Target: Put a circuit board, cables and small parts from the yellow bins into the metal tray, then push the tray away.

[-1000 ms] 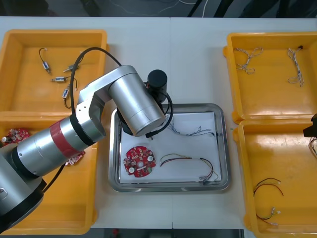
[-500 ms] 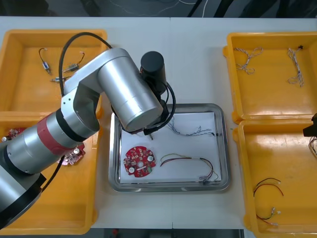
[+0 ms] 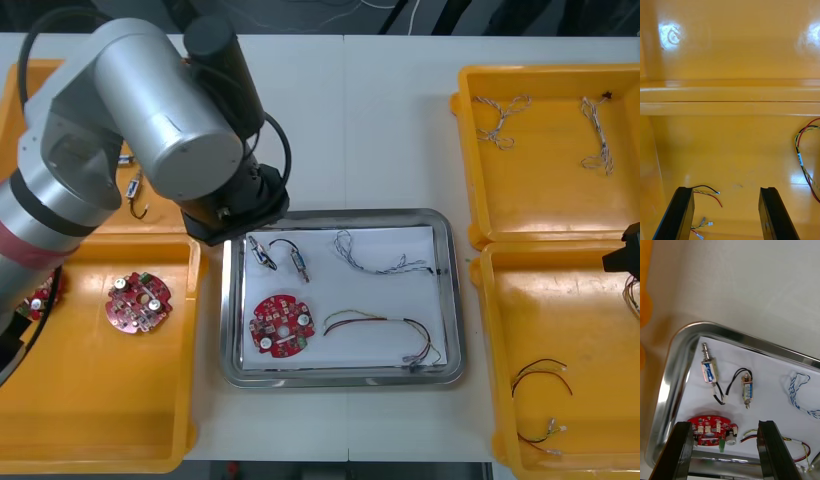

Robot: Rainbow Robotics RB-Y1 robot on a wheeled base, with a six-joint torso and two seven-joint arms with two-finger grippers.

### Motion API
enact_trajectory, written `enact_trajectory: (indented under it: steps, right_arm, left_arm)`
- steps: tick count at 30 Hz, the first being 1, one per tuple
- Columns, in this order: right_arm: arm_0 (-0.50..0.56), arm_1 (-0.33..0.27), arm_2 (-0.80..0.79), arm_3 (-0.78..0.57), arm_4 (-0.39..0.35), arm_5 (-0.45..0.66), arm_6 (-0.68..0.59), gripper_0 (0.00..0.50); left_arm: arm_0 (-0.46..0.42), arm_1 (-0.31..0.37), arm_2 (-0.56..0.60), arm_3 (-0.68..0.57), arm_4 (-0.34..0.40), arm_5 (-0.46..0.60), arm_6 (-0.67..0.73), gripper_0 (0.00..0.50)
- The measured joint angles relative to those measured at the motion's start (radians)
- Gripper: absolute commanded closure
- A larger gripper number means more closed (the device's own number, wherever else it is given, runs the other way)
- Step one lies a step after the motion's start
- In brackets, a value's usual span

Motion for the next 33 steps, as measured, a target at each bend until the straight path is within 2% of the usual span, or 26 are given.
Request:
enact_trajectory:
  steps: [7,12,16,25,29,33]
  right_arm:
    - [-0.005,-0.042,0.064,-0.086,-0.019,0.023,0.0,0.0]
    - [-0.045,-0.047,0.127,-0.1,-0.076,0.056,-0.019,0.0]
    - [-0.088,-0.048,0.189,-0.121,-0.087,0.058,-0.037,0.0]
    - [-0.219,-0.048,0.396,-0.15,-0.093,0.059,-0.037,0.0]
    - [-0.29,-0.047,0.51,-0.151,-0.088,0.06,-0.037,0.0]
    - [-0.34,-0.038,0.595,-0.151,-0.044,0.06,-0.037,0.0]
  left_arm:
    - [0.0,0.142,0.076,-0.015,0.143,0.016,-0.09,0.0]
    - [0.0,0.245,0.14,-0.017,0.244,0.048,-0.218,0.0]
    - [0.0,0.304,0.199,-0.017,0.29,0.096,-0.249,0.0]
    - [0.044,0.356,0.352,-0.026,0.307,0.1,-0.282,0.0]
    - [0.117,0.375,0.434,-0.05,0.307,0.1,-0.407,0.0]
    - [0.207,0.39,0.514,-0.097,0.307,0.1,-0.575,0.0]
